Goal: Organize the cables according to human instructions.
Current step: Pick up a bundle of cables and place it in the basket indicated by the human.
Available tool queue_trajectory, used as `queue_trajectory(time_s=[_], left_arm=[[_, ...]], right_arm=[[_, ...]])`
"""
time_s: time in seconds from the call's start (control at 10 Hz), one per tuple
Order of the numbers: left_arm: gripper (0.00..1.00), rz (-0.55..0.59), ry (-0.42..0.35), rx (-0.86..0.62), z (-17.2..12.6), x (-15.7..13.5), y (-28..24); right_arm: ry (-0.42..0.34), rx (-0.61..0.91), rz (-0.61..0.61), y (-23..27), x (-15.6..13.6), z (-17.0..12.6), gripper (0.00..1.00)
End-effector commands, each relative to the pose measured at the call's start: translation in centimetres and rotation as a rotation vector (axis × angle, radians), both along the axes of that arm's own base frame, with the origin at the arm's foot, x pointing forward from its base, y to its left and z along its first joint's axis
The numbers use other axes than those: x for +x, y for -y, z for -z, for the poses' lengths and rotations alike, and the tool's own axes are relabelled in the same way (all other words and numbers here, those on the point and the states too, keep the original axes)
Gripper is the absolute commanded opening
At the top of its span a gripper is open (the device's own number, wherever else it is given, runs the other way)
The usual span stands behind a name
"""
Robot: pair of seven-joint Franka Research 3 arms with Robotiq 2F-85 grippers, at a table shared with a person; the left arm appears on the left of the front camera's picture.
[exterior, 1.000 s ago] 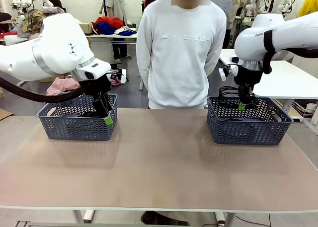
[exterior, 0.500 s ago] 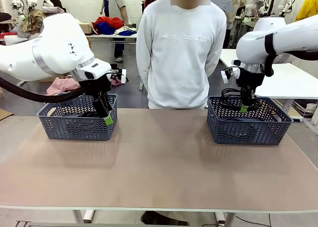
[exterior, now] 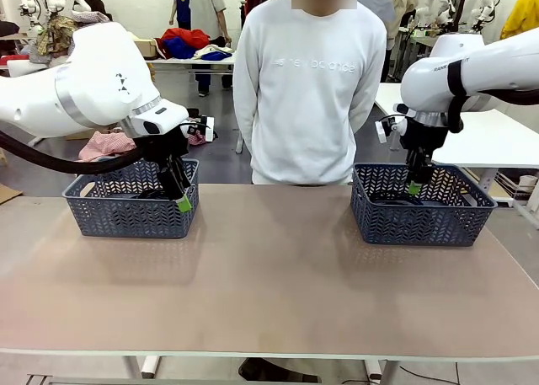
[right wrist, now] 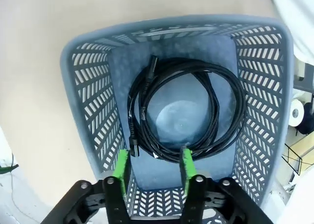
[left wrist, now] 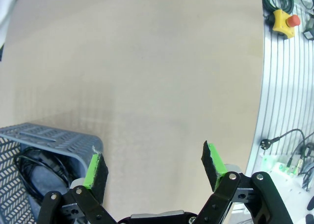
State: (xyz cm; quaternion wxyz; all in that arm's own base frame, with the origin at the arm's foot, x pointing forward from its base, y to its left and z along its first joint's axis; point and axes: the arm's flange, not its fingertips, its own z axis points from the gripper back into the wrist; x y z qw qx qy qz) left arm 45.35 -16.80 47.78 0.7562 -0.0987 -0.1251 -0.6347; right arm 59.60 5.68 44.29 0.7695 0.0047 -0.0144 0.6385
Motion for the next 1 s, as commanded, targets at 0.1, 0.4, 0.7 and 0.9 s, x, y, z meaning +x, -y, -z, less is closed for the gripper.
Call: queue_trajectory(time_s=[0.1, 0.4, 0.7, 0.9], left_arm=[[1.00, -0.003, 0.007, 0.000, -0.06, -0.01, -0.19], [1.00, -0.003, 0.007, 0.000, -0.06, -0.01, -0.19], [1.00, -0.003, 0.007, 0.000, -0.06, -0.01, -0.19], [1.00, -0.003, 0.007, 0.000, -0.06, -0.01, -0.19]], right_arm=[[0.018, 0.036, 0.037, 0.01, 0.15, -0.80, 0.86], [0.009, 0.034, 0.040, 0.43, -0.06, -0.55, 1.00], [0.043, 0.037, 0.087, 0.17, 0.16, -0.47, 1.00], [0.010, 0.017, 0.026, 0.22, 0.21, -0.58, 1.00]])
